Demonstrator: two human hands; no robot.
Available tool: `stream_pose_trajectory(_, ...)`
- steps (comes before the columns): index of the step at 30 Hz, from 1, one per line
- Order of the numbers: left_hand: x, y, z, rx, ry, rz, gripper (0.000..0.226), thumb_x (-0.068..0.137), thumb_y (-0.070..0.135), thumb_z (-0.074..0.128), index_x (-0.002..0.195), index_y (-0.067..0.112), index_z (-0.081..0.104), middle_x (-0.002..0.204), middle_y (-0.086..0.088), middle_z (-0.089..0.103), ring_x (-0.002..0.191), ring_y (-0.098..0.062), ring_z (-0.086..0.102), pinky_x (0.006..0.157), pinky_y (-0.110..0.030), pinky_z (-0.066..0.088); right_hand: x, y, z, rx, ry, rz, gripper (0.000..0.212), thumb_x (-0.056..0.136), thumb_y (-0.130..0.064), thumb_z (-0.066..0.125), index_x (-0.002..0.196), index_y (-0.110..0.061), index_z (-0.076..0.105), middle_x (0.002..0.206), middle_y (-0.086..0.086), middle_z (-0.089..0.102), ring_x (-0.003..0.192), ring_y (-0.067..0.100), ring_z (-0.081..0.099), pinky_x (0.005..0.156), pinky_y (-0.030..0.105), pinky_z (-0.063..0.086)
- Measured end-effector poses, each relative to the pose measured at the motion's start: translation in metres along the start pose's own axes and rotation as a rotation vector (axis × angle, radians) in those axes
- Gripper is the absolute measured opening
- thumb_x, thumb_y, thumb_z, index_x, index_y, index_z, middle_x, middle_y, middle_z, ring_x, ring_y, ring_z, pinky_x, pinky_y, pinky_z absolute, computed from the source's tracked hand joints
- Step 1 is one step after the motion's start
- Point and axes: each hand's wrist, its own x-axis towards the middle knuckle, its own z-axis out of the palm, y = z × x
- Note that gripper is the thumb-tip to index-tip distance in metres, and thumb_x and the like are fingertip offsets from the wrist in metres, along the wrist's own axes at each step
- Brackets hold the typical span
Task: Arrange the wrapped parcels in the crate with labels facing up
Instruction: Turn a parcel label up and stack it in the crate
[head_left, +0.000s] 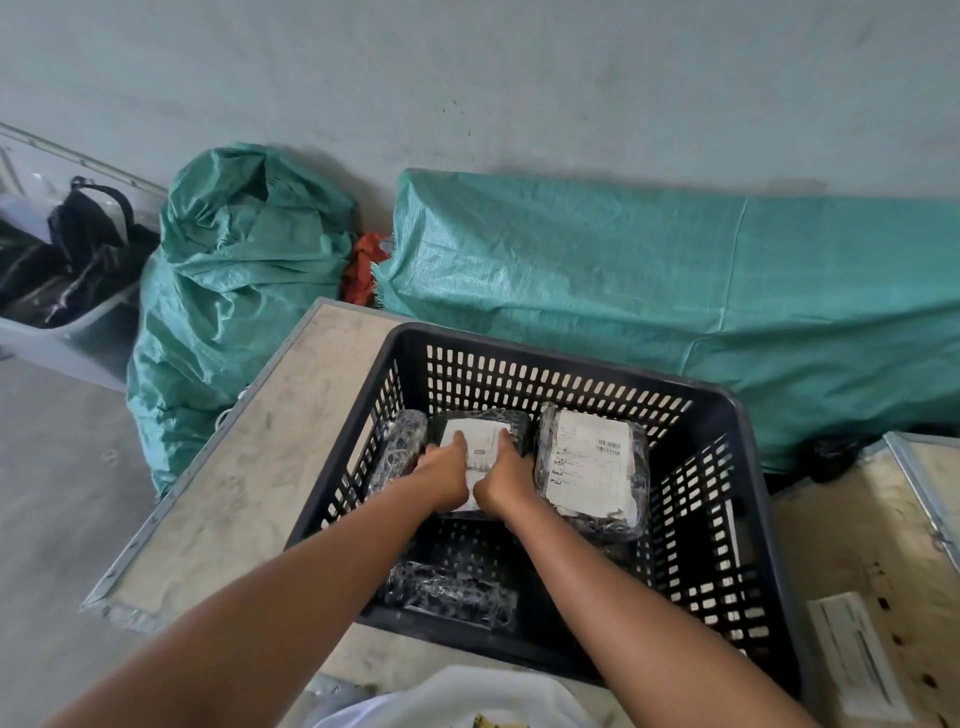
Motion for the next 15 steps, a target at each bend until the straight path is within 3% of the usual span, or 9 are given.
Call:
stream_pose_trajectory(1, 0.002, 0.000, 0.002, -0.003, 0.001, -0.012, 0.094, 0.094, 0.000, 0.054, 0.163, 0.017, -0.007, 0.159, -0.031, 0.026, 0.140, -0.042, 0.042, 0.110, -0.046, 0.044, 0.002, 0.001, 0.002, -0.011, 0.009, 0.018, 0.098, 0.094, -0.001, 0.062, 0.165, -0.029, 0.001, 0.158, 0.017, 0.030, 0.129, 0.033, 0.053, 0.091, 0.033, 0.051)
stream_pose_trajectory(3, 0.009, -0.003, 0.005, -0.017, 0.021, -0.018, 0.094, 0.093, 0.000, 0.056, 0.163, 0.014, -0.006, 0.154, -0.027, 0.038, 0.133, -0.038, 0.052, 0.104, -0.043, 0.050, 0.008, 0.009, 0.005, -0.018, -0.005, 0.007, 0.098, 0.092, 0.004, 0.060, 0.166, -0.026, 0.001, 0.150, 0.016, 0.044, 0.121, 0.032, 0.060, 0.091, 0.037, 0.056)
stream_pose_trajectory(5, 0.014, -0.009, 0.009, -0.007, 0.029, -0.026, 0.092, 0.093, 0.001, 0.056, 0.163, 0.010, -0.003, 0.148, -0.024, 0.046, 0.129, -0.036, 0.055, 0.100, -0.040, 0.052, 0.015, 0.016, 0.008, -0.065, -0.019, -0.005, 0.094, 0.094, 0.003, 0.058, 0.165, -0.021, 0.002, 0.137, 0.015, 0.057, 0.112, 0.030, 0.064, 0.084, 0.035, 0.056)
stream_pose_trajectory(9, 0.023, -0.017, 0.016, -0.012, 0.050, -0.033, 0.083, 0.095, 0.002, 0.056, 0.161, 0.000, 0.006, 0.146, -0.025, 0.050, 0.133, -0.035, 0.053, 0.106, -0.038, 0.047, 0.028, 0.019, 0.013, -0.019, 0.005, 0.007, 0.080, 0.099, -0.003, 0.053, 0.165, -0.014, 0.009, 0.143, 0.017, 0.054, 0.109, 0.024, 0.059, 0.089, 0.028, 0.050)
stream_pose_trajectory(12, 0.031, -0.018, 0.023, 0.025, 0.045, -0.027, 0.078, 0.097, 0.001, 0.052, 0.161, -0.002, 0.007, 0.144, -0.027, 0.052, 0.130, -0.035, 0.055, 0.107, -0.039, 0.047, 0.029, 0.028, 0.020, -0.047, 0.046, -0.018, 0.075, 0.098, -0.002, 0.054, 0.163, -0.012, 0.018, 0.156, 0.026, 0.037, 0.138, 0.039, 0.044, 0.112, 0.040, 0.037)
stream_pose_trajectory(15, 0.035, -0.016, 0.031, 0.069, -0.011, -0.073, 0.073, 0.102, 0.004, 0.047, 0.162, 0.003, 0.006, 0.157, -0.029, 0.035, 0.136, -0.038, 0.049, 0.112, -0.043, 0.043, 0.027, 0.040, 0.031, -0.060, 0.069, -0.019, 0.069, 0.098, -0.002, 0.054, 0.160, -0.008, 0.025, 0.162, 0.026, 0.025, 0.148, 0.042, 0.029, 0.119, 0.043, 0.027)
